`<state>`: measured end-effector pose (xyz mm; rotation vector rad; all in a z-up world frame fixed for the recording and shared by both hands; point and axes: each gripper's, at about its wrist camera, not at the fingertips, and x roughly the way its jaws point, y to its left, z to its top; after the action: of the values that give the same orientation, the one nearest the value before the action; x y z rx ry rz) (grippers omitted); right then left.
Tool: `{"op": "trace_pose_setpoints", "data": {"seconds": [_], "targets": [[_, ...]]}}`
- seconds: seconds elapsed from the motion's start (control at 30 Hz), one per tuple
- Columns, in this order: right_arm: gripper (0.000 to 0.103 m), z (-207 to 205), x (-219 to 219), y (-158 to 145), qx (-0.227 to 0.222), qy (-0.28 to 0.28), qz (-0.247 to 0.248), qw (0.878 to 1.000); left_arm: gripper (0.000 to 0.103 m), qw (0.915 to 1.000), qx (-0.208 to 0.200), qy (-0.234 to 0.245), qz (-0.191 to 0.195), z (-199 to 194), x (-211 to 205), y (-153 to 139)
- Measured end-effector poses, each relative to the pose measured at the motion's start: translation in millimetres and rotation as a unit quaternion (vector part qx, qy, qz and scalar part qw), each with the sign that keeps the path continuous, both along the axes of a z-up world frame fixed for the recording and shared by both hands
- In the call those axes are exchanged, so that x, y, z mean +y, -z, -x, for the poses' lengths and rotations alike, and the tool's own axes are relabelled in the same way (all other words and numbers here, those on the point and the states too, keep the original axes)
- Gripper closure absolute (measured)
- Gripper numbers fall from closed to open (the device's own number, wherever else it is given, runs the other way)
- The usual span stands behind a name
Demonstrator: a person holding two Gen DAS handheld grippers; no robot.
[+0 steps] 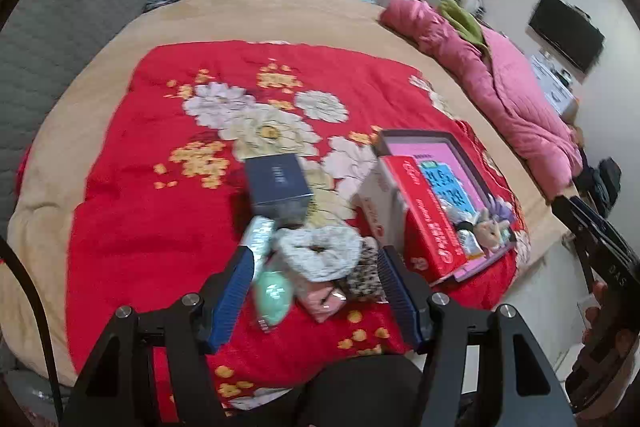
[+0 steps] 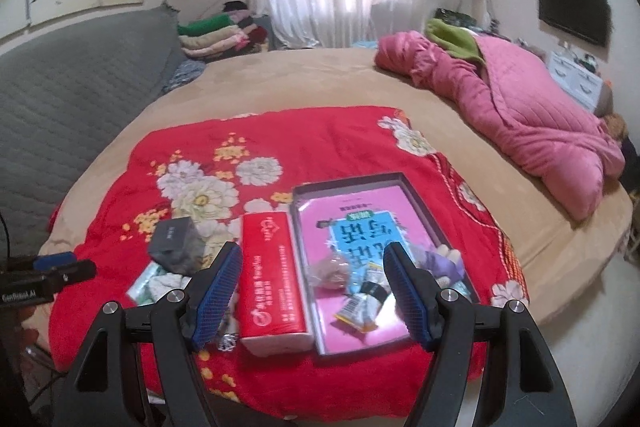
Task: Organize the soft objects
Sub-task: 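Move both tools back toward the pile of items beside the tissue box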
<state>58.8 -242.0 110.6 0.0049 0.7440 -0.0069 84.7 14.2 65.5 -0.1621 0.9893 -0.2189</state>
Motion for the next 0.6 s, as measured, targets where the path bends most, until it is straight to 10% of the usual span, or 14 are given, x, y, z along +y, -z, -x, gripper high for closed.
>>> {"op": "trace_pose_setpoints", "data": {"seconds": [0.6], "targets": [[0.029, 5, 76, 17, 0.022, -0.104, 0.014, 0.994, 0.039, 0.9988, 0.029, -0.038, -0.008, 23, 50, 25]]}}
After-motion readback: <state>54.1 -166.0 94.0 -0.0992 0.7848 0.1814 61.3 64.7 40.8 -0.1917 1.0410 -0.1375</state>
